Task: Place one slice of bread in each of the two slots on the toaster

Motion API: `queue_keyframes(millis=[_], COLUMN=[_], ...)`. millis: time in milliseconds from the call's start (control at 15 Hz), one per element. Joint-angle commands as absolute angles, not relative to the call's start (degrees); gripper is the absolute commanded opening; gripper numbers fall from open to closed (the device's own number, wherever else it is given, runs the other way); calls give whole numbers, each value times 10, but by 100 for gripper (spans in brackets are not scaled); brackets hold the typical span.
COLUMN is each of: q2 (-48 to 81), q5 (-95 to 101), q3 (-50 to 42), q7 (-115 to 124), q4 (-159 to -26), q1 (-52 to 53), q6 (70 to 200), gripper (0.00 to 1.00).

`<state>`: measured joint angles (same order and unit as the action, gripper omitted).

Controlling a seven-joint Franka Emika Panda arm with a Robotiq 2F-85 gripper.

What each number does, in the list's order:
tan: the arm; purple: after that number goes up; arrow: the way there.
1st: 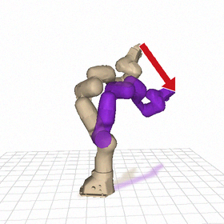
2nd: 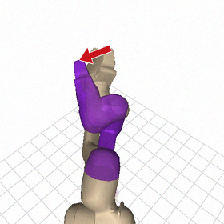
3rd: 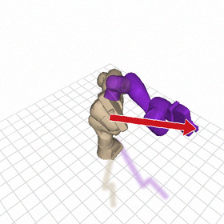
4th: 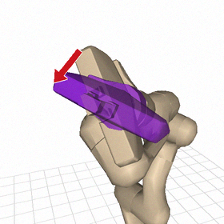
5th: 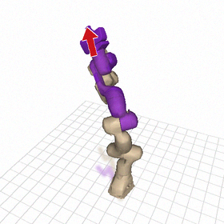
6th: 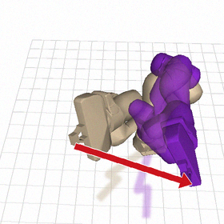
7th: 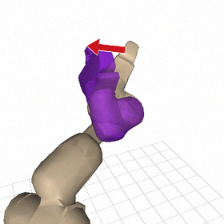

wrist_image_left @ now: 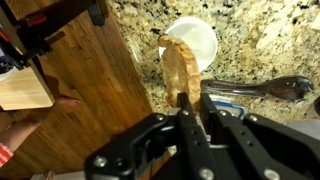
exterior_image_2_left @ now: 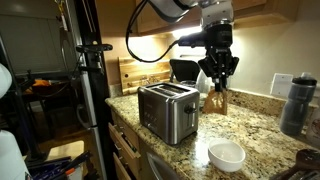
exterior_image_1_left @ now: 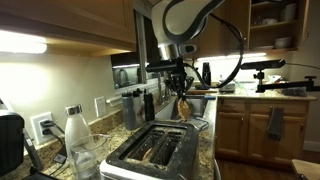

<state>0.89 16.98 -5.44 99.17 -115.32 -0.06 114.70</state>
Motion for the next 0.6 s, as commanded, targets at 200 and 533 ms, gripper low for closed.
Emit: queue_keyframes(millis=[200,533], q2=[-94,-144], q5=[185,177], q3=[-11,15], q7=[1012,1003], q4=[-1220,-1242], q1=[-3,-5], q6=[1119,1112], gripper=[5,5])
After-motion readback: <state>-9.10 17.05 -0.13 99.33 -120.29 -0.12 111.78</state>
